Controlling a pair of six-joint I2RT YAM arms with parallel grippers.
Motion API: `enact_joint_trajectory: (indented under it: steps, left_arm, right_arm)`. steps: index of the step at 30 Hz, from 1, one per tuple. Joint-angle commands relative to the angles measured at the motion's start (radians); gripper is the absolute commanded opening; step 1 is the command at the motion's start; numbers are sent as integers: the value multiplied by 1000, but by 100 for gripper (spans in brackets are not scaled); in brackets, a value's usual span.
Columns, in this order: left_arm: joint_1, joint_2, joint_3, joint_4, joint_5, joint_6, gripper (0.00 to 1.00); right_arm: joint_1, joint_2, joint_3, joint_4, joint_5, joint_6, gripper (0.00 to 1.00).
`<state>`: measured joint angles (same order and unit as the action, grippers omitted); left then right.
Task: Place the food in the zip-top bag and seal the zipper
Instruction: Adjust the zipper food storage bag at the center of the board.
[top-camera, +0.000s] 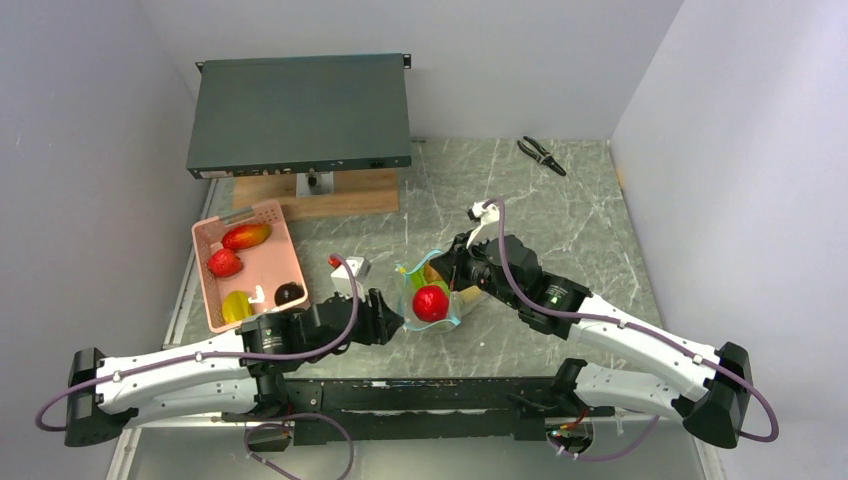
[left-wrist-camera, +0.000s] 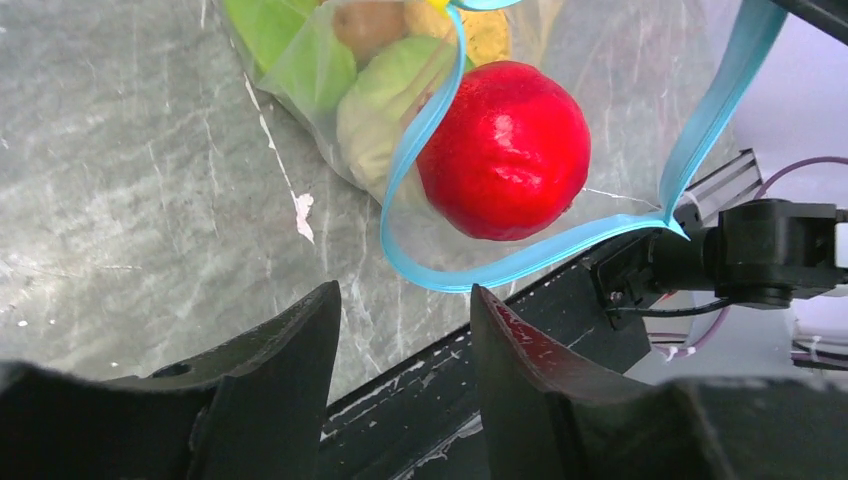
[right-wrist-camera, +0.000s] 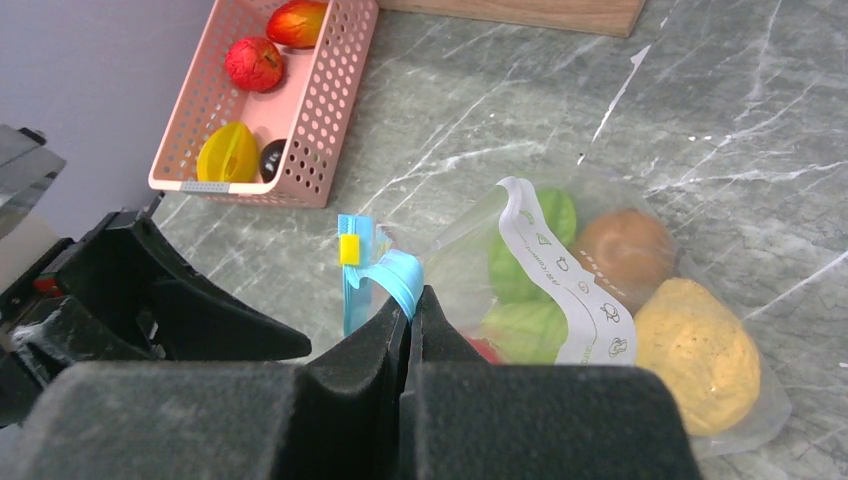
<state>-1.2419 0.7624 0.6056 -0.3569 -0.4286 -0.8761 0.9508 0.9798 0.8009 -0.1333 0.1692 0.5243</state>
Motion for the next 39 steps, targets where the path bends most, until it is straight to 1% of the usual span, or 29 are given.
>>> enact_joint_trajectory:
  steps: [1, 6, 9, 16, 18, 20, 25, 30, 35, 39]
  left_arm:
    - [35, -7, -7, 31, 41, -122, 53]
    - [111, 5, -69, 127, 131, -151, 49]
    - [147, 46, -95, 201, 203, -163, 43]
    - [159, 167, -89, 294, 278, -159, 36]
    - [160, 188, -89, 315, 294, -159, 30]
    - [165, 197, -80, 314, 308, -136, 20]
    - [167, 156, -7, 239, 271, -35, 0]
    - [173, 98, 121, 159, 236, 18, 0]
    - [176, 108, 291, 50, 234, 73, 0]
    - [176, 109, 326, 34, 224, 79, 0]
  right_arm:
    - [5, -10, 43, 65, -20, 0, 0]
    - [5, -13, 43, 61, -17, -6, 0]
    - [5, -15, 43, 61, -17, -5, 0]
    - [4, -19, 45, 56, -16, -7, 0]
    - [4, -22, 47, 54, -16, -9, 0]
    - [4, -22, 54, 47, -14, -12, 0]
    - [5, -42, 58, 27, 20, -32, 0]
    - [5, -55, 86, 1, 67, -69, 0]
    - [3, -54, 148, -31, 101, -108, 0]
    - [3, -55, 203, -43, 75, -117, 0]
